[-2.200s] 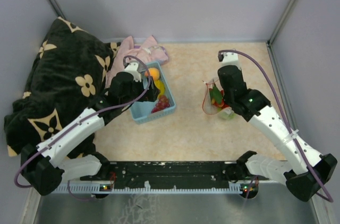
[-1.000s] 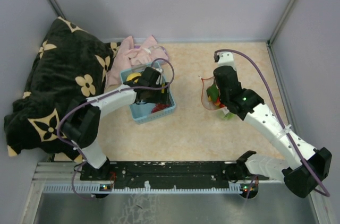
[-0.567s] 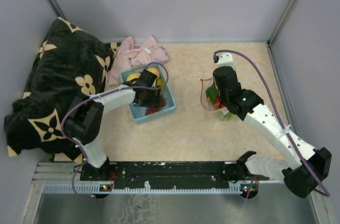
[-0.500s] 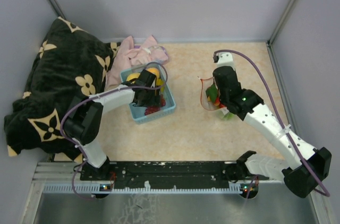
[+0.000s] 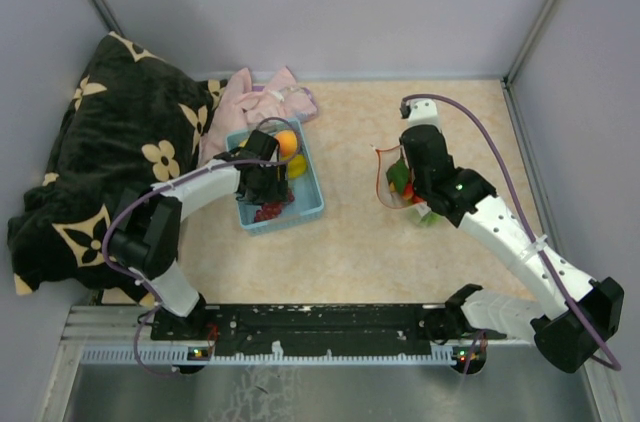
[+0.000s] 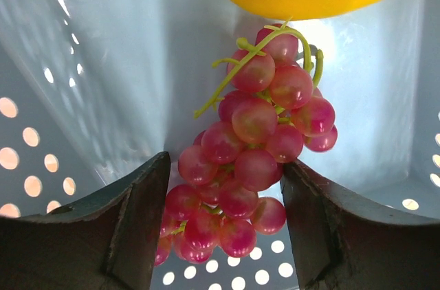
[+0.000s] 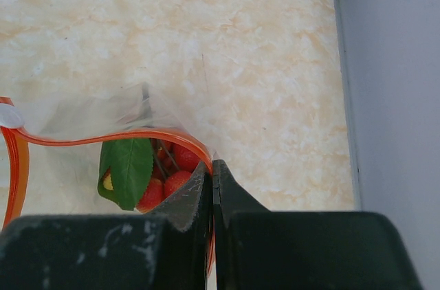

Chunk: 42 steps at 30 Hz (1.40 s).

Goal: Place the food in the zip-top bag and seal the zipper
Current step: Move the fake fruit to the bin, then pick up the fake fruit from the bin.

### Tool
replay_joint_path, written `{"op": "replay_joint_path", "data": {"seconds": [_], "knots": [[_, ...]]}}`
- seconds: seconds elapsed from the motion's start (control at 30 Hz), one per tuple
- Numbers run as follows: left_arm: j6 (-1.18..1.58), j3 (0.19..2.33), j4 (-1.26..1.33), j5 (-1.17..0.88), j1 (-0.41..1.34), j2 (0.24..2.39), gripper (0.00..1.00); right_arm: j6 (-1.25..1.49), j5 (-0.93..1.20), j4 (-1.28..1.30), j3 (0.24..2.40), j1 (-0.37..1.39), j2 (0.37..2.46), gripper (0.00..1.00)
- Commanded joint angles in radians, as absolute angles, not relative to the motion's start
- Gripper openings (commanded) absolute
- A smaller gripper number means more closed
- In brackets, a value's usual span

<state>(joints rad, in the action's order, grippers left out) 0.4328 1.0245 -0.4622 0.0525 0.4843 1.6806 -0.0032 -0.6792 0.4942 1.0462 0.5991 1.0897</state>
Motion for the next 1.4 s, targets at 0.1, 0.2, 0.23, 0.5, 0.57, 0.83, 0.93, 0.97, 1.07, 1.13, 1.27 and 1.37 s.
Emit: {"op": "replay_joint_path", "data": {"seconds": [0.1,0.2,0.23,0.5,0.57,0.83,0.93,0.97,1.07,1.13,1.27,1.37], "knots": [[0.401,1.157,-0.495,-0.04,0.486,1.775,0.73,0.003,-0.679,0.448,1.043,0.594,1.087,0.0],[0.403,1.178,-0.501,-0.032,0.485,1.827,0.73,0.002,-0.68,0.452,1.044,0.594,1.085,0.0],[0.403,1.179,-0.502,-0.021,0.485,1.841,0.73,0.002,-0.68,0.452,1.043,0.594,1.085,0.0],[0.417,1.167,-0.498,-0.012,0.485,1.877,0.55,0.003,-0.675,0.455,1.045,0.594,1.089,0.0],[0.418,1.154,-0.489,-0.019,0.485,1.855,0.48,0.002,-0.675,0.46,1.048,0.594,1.085,0.0],[0.434,1.109,-0.481,-0.016,0.485,1.714,0.31,0.004,-0.668,0.479,1.069,0.595,1.08,0.0],[0.435,1.092,-0.463,-0.016,0.485,1.663,0.26,0.009,-0.666,0.49,1.076,0.594,1.079,0.0],[0.438,1.088,-0.457,-0.018,0.485,1.646,0.25,0.011,-0.667,0.494,1.078,0.594,1.078,0.0],[0.441,1.073,-0.435,-0.022,0.485,1.6,0.21,0.014,-0.661,0.506,1.085,0.594,1.074,0.0],[0.443,1.069,-0.428,-0.017,0.485,1.586,0.16,0.015,-0.657,0.513,1.092,0.594,1.07,0.0],[0.444,1.066,-0.428,-0.049,0.485,1.573,0.07,0.018,-0.651,0.525,1.101,0.594,1.065,0.0],[0.449,1.051,-0.411,-0.063,0.485,1.537,0.01,0.023,-0.646,0.531,1.103,0.595,1.065,0.0]]}}
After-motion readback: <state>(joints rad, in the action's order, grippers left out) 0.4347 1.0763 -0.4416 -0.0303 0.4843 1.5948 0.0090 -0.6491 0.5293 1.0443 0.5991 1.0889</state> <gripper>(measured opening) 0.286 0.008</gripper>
